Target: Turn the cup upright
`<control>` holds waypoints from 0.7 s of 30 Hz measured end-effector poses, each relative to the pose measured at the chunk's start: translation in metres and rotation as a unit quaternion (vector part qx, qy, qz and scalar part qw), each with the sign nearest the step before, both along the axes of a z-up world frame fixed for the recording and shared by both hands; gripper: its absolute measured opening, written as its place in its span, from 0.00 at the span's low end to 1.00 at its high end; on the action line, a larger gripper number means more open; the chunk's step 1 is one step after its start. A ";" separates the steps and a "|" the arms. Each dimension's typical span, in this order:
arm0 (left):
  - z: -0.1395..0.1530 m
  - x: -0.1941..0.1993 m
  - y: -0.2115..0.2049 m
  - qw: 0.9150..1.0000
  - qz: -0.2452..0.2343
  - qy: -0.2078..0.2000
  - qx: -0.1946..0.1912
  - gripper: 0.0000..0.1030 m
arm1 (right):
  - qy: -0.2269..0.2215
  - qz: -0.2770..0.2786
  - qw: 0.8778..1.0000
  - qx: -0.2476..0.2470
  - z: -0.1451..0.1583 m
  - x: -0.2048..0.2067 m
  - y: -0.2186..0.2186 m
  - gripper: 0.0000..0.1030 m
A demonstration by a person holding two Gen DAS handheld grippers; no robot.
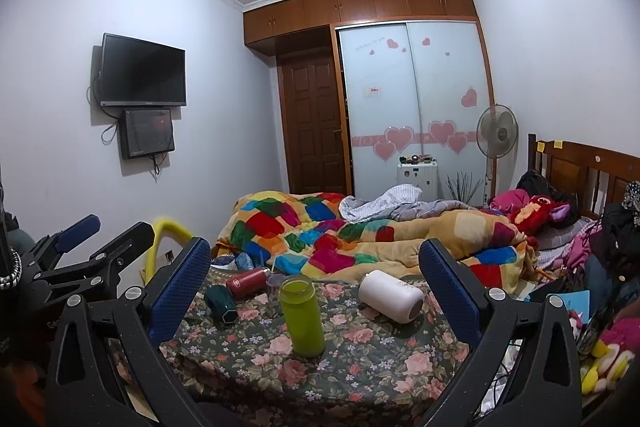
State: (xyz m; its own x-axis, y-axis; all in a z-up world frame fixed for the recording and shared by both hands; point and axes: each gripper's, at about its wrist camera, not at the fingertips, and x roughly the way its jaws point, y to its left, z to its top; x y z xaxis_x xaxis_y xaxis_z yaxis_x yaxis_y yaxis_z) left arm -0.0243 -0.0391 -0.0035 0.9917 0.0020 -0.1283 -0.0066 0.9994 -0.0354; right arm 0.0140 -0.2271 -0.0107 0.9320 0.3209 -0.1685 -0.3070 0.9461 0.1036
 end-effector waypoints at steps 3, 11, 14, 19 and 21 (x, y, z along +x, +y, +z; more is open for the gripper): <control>-0.001 0.001 0.001 1.000 -0.001 0.001 0.000 1.00 | 0.002 0.001 1.000 0.000 -0.001 0.001 0.000 1.00; -0.002 0.003 0.001 1.000 -0.002 0.002 0.001 1.00 | 0.004 0.003 1.000 0.001 -0.001 0.002 0.001 1.00; -0.002 0.002 0.000 1.000 -0.001 0.001 0.001 1.00 | 0.004 0.003 1.000 0.000 -0.001 0.002 0.002 1.00; -0.002 0.002 0.000 1.000 -0.001 0.002 0.001 1.00 | 0.005 0.005 1.000 0.001 -0.002 0.003 0.004 1.00; -0.001 0.003 -0.001 1.000 -0.002 0.002 0.001 1.00 | 0.005 0.004 1.000 0.001 -0.002 0.003 0.004 1.00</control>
